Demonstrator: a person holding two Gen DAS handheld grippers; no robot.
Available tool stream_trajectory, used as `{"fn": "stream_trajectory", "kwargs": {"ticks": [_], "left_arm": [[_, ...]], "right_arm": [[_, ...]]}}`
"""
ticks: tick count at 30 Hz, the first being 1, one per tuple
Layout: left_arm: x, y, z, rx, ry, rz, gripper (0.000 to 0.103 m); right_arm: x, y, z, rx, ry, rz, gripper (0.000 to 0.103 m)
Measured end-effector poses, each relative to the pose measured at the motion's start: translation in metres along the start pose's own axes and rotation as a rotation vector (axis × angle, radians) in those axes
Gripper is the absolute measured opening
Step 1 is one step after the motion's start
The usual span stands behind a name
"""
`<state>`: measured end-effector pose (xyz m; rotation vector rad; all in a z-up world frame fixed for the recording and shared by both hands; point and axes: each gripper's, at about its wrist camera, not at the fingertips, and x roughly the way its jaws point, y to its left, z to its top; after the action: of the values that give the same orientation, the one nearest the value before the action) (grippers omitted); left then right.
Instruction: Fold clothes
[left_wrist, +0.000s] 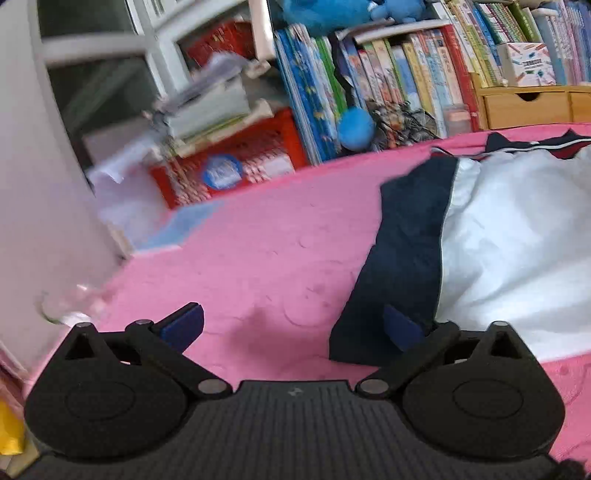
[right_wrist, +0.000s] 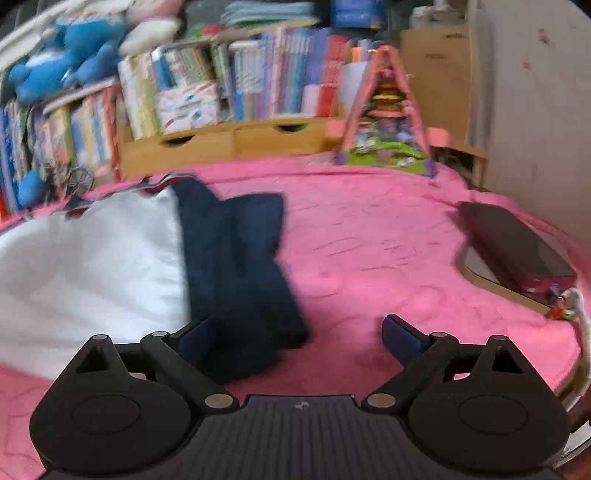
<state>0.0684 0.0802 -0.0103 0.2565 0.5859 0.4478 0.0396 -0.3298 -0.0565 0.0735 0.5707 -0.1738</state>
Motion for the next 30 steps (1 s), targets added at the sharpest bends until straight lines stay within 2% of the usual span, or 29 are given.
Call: {"fn": "stream_trajectory", "kwargs": {"ticks": [1,3,5,8,11,12,15,16,18,19,21,23,24,27,30], "left_arm": [[-0.01,-0.003,0.006,-0.009,-0.022,-0.059,0.103],[-0.03,-0.013,0.019,-0.02,-0.065,-0.231,0.103],[-0.038,-0.035,0.032,0.032,-0.098,-0.289,0.103],[-0.048,-0.069,0.051,0.11,-0.145,-0.374,0.103],[-0.038,-0.103,0.061,0.149,-0.115,-0.401,0.103],[-0.033,-0.112,0.063,0.151,-0.089,-0.411,0.102],[-0.021,-0.129,0.054,0.17,-0.039,-0.417,0.103],[-0.021,-0.131,0.05,0.177,-0.047,-0.408,0.103],[-0.02,-0.127,0.046,0.163,-0.057,-0.41,0.103],[-0.018,-0.125,0.047,0.154,-0.048,-0.419,0.103],[-0.015,-0.123,0.048,0.137,-0.033,-0.436,0.103],[-0.013,-0.121,0.049,0.13,-0.029,-0.446,0.103],[-0.014,-0.121,0.049,0.128,-0.027,-0.448,0.103],[-0.012,-0.12,0.049,0.12,-0.022,-0.458,0.103],[-0.013,-0.117,0.049,0.107,-0.017,-0.461,0.103]], "right_arm": [[-0.001,0.001,-0.003,-0.01,-0.016,-0.003,0.097],[-0.004,0.006,-0.005,-0.01,-0.034,-0.015,0.096],[-0.009,0.011,-0.005,0.005,-0.042,-0.025,0.095],[-0.027,0.023,0.013,0.011,-0.123,0.099,0.094],[-0.018,0.051,0.04,-0.017,-0.146,0.32,0.094],[-0.008,0.065,0.05,-0.03,-0.125,0.382,0.094],[0.031,0.101,0.075,-0.085,-0.017,0.5,0.088],[0.047,0.113,0.08,-0.144,0.026,0.506,0.085],[0.077,0.126,0.083,-0.272,0.079,0.405,0.079],[0.084,0.12,0.082,-0.289,0.07,0.363,0.079],[0.098,0.109,0.081,-0.319,0.052,0.278,0.079],[0.097,0.089,0.086,-0.26,0.046,0.204,0.079],[0.092,0.083,0.086,-0.241,0.038,0.14,0.088],[0.06,0.069,0.077,-0.135,0.035,0.141,0.088],[0.016,0.076,0.057,-0.134,-0.012,0.249,0.09]]}}
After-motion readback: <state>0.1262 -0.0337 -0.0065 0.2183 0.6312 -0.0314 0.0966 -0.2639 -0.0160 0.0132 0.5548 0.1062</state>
